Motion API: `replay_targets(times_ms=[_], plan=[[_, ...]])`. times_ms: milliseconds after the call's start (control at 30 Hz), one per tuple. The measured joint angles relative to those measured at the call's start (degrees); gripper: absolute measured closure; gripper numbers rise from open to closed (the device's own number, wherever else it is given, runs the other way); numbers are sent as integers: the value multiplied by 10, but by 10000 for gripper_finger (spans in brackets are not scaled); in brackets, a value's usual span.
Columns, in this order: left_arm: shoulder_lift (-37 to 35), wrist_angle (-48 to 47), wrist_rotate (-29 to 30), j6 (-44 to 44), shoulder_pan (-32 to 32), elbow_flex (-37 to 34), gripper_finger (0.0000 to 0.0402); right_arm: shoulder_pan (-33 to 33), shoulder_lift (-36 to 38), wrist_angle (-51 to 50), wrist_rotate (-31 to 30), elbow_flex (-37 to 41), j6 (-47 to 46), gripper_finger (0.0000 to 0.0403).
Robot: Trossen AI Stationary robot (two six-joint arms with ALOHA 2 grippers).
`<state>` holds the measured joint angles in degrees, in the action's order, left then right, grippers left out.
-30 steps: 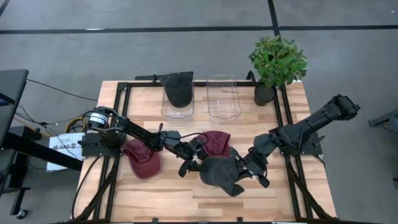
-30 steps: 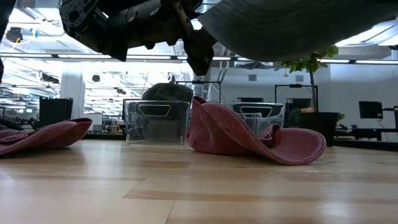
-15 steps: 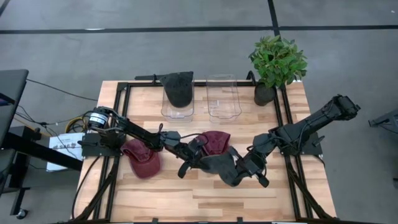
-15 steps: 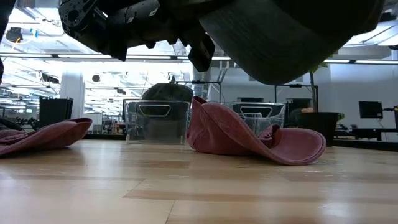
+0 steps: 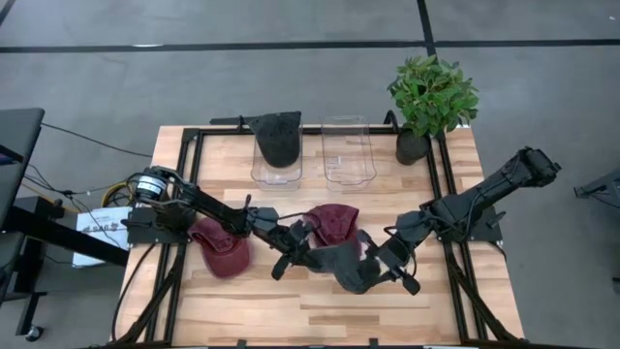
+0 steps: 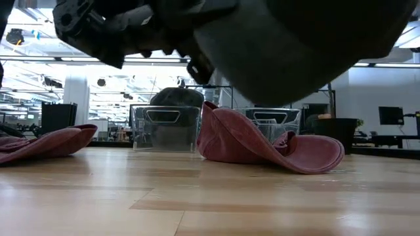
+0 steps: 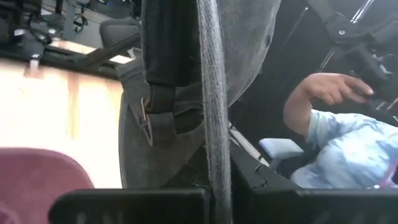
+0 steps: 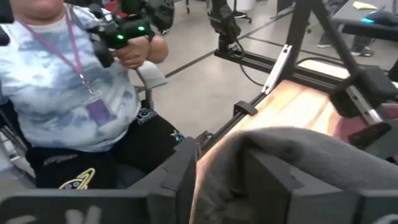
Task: Pick & Place hat
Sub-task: Put the black cap into the left transparent bin
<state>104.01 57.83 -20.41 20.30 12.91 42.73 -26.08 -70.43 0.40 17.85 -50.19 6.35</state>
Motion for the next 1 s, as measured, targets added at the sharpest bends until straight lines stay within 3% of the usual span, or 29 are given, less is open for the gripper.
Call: replay_targets(times_ms=[233,433,567,767,1000], plan=[[-90,-1,68,-19,-1,-63,387,-23,0,1,-4,0,-3,241],[-195,1,106,-39,-2,-107,387,-29,0,5,-2,0,11,241],[-238,-4,105,-49,-1,-131,387,-27,4,17,-66,0,47,254],[-250,-14,151,-51,6,-163,387,-28,27,34,-153,0,101,278],[-251,-4,163,-53,12,-172,387,-32,76,-16,-203,0,98,294]])
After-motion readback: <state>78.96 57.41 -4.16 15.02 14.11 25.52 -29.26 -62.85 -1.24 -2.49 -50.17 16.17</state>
